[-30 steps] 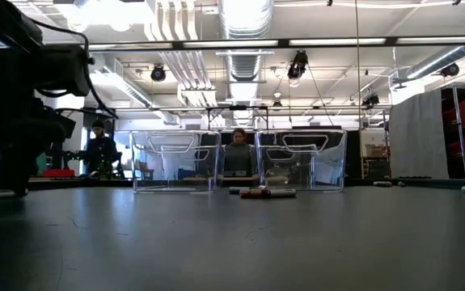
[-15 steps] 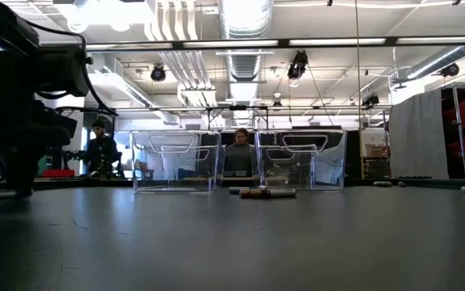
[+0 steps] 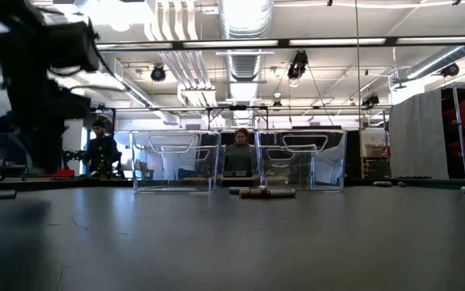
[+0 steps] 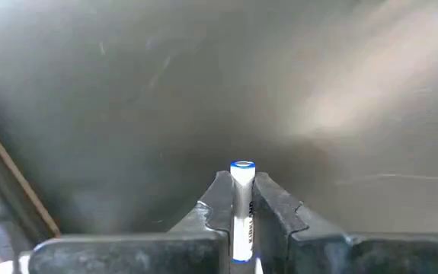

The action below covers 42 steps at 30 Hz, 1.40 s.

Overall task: Sort batteries
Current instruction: Put the white battery into the left transparent bin

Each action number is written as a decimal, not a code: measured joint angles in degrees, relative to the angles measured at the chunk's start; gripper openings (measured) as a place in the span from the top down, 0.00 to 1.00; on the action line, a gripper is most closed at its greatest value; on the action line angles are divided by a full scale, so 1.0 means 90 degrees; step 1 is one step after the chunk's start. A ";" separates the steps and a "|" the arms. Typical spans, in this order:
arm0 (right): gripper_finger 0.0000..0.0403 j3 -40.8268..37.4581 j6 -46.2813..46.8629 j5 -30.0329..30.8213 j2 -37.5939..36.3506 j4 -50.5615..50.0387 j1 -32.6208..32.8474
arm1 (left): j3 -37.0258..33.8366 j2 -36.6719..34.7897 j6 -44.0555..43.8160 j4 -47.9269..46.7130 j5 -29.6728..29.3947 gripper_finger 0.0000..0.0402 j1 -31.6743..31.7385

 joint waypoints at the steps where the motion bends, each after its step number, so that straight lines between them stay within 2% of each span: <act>1: 0.47 0.0000 -0.0090 0.0000 -0.0051 -0.0002 0.0000 | 0.0242 -0.0042 0.0057 -0.0201 -0.0101 0.97 -0.0032; 5: 0.47 0.0000 -0.0553 0.0098 -0.0185 -0.0085 -0.0005 | 0.1334 -0.0119 0.0350 -0.1143 -0.0478 0.98 -0.0127; 11: 0.47 0.0000 -0.1104 0.0407 -0.0309 -0.0229 -0.0107 | 0.2771 0.0148 0.1512 -0.0973 -0.0518 0.98 -0.0027; 17: 0.47 0.0000 -0.1609 0.0515 -0.0432 -0.0216 -0.0198 | 0.4051 0.1380 0.2751 -0.0920 -0.0159 0.98 0.0630; 21: 0.47 0.0000 -0.2084 0.0484 -0.0519 -0.0190 -0.0159 | 0.4674 0.2307 0.3048 -0.0977 -0.0090 0.98 0.0732; 25: 0.47 0.0000 -0.2303 0.0413 -0.0564 -0.0167 -0.0097 | 0.5001 0.2769 0.2879 -0.1079 -0.0287 0.98 0.0709; 28: 0.47 0.0000 -0.2092 0.0203 -0.0565 -0.0015 -0.0122 | 0.5023 0.2806 0.2815 -0.1280 -0.0333 0.98 0.0793; 31: 0.47 0.0000 -0.2558 -0.0032 -0.0467 0.0394 -0.0303 | 0.4965 0.2775 0.2995 -0.1103 -0.0125 0.98 0.0948; 37: 0.47 -0.0007 -0.2982 -0.0081 -0.0436 0.0704 -0.0809 | 0.4918 0.3004 0.4185 -0.0598 0.0072 0.98 0.1638; 42: 0.47 -0.0007 -0.2829 0.0167 -0.0472 0.0682 -0.1150 | 0.4914 0.3774 0.5105 -0.0184 0.0513 0.98 0.2396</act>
